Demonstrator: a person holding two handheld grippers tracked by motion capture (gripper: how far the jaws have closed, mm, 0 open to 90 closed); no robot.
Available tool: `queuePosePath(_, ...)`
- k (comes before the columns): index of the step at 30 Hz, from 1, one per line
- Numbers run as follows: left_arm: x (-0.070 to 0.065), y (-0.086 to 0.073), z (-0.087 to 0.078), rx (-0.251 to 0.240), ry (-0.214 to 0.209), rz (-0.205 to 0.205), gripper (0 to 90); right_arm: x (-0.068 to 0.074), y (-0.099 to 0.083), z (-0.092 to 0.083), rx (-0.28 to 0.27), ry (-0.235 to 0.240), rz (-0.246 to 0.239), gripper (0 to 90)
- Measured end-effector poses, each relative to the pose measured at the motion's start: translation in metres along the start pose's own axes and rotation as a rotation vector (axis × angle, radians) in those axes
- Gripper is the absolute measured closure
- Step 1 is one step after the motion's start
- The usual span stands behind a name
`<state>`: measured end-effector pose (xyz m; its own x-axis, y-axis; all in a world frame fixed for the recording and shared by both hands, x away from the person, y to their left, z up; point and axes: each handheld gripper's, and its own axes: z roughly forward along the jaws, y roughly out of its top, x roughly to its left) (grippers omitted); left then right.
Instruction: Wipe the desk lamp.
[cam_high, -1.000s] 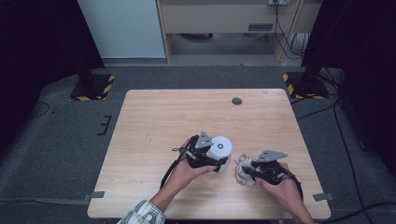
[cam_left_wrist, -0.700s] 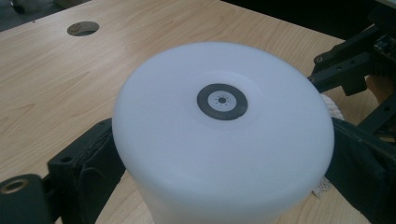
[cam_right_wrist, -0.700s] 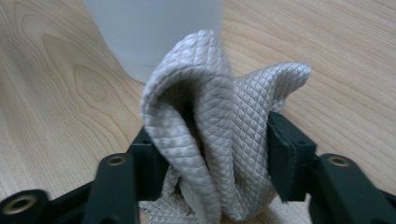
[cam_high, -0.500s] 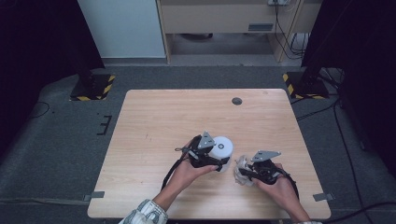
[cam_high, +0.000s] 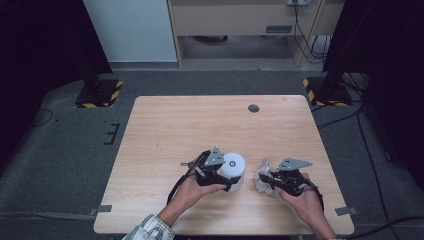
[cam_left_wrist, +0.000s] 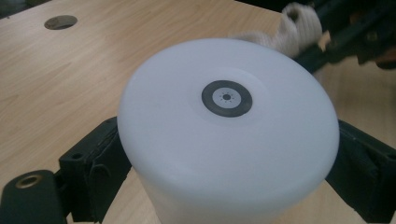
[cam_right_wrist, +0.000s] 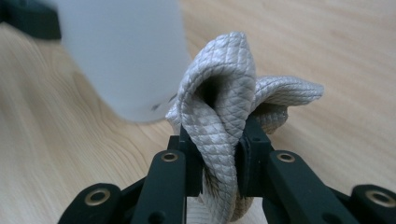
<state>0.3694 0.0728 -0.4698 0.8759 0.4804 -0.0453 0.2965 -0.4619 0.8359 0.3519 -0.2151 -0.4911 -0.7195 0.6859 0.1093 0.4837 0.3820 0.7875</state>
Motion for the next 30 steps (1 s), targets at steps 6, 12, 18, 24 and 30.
queuePosePath(6,-0.009,-0.009,-0.012,-0.011,-0.011,0.009,7.8,0.023,0.022,-0.009,-0.097,0.028,-0.041,75.6)
queuePosePath(12,-0.011,-0.013,-0.015,-0.011,-0.016,0.016,7.9,0.029,0.041,-0.011,-0.141,0.043,-0.048,75.7)
queuePosePath(18,-0.011,-0.013,-0.012,-0.005,-0.011,0.031,7.9,0.03,0.065,-0.02,-0.181,0.082,-0.057,75.7)
queuePosePath(24,-0.011,-0.014,-0.012,-0.004,-0.008,0.04,7.9,0.036,0.072,-0.013,-0.174,0.154,-0.072,75.7)
queuePosePath(30,-0.009,-0.014,-0.011,0.002,-0.016,0.048,7.9,0.029,0.061,0.0,-0.152,0.137,-0.055,76.1)
